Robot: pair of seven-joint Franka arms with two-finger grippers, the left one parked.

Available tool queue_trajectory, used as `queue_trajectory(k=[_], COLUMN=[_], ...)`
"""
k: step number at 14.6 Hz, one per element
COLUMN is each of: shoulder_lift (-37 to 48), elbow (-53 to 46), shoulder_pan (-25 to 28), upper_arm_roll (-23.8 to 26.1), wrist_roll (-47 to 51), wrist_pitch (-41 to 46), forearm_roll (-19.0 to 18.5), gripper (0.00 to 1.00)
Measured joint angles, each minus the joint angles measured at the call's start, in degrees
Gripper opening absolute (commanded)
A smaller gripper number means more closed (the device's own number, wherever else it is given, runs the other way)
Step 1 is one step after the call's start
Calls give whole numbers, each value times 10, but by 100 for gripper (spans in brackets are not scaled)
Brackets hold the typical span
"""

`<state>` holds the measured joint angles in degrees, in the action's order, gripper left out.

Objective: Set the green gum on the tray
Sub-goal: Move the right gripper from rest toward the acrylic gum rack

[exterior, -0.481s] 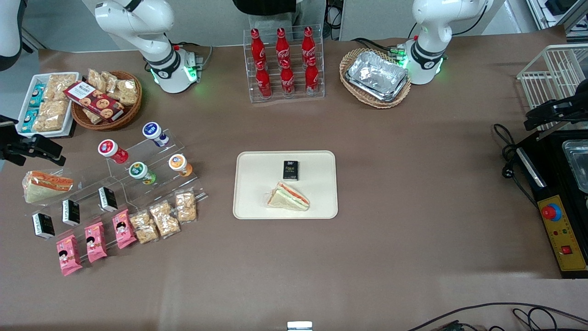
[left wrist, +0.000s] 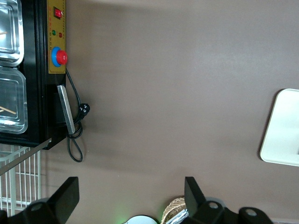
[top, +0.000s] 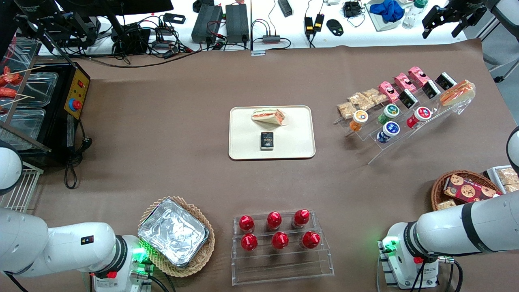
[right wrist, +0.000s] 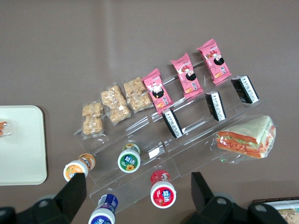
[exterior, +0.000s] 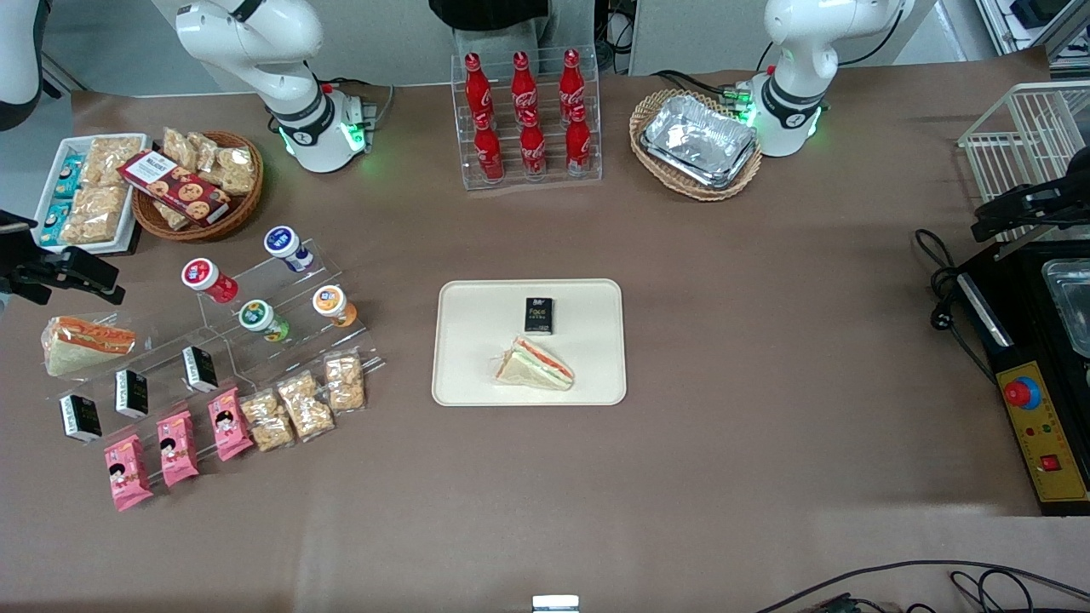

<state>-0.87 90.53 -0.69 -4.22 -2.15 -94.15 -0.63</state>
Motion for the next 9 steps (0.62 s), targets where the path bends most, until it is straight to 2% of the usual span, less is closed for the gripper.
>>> queue_trajectory(k=[9], shoulder_lift=[0], elbow=[0], shoulder_pan=[6], upper_arm_roll=[4], wrist_roll=[-18], wrist_pitch=[31], forearm_roll=[1], gripper=[100])
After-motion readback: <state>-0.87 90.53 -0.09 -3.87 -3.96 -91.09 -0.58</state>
